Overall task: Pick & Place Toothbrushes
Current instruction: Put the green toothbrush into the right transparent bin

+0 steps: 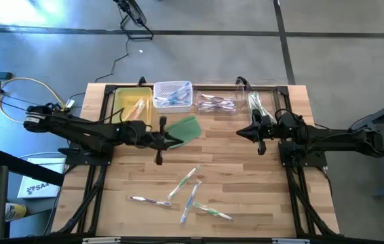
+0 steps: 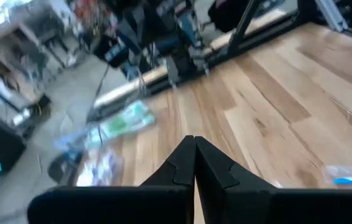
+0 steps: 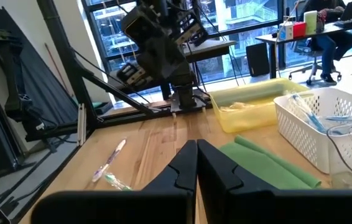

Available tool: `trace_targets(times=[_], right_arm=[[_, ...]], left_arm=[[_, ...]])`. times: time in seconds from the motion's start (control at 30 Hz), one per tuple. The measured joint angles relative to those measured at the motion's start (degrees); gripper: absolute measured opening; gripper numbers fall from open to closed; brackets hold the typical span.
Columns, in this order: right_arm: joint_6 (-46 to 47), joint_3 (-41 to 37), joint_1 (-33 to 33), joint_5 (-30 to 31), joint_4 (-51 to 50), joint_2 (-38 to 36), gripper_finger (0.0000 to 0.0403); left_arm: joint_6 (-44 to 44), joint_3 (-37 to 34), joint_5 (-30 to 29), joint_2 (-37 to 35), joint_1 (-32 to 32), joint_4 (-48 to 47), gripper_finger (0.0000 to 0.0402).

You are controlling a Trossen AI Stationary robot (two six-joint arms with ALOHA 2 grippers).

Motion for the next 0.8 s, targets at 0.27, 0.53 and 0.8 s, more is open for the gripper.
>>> trace_targets(times=[0.27, 0.53, 0.8], right_arm=[[0.62, 0.0, 0.0, -0.13, -0.28, 0.0, 0.0003], [0.52, 0.0, 0.0, 0.07, -2.24, 0.0, 0.0003], [0.63, 0.0, 0.0, 0.24, -3.7, 0.0, 0.0003]], left_arm=[[-9.93, 1.27, -12.39, 0.67, -8.06, -5.39, 0.0], [-19.07, 1.94, -16.33, 3.61, -12.89, -6.72, 0.0], [-28.04, 17.74, -14.74, 15.2, -13.52, -30.24, 0.0]])
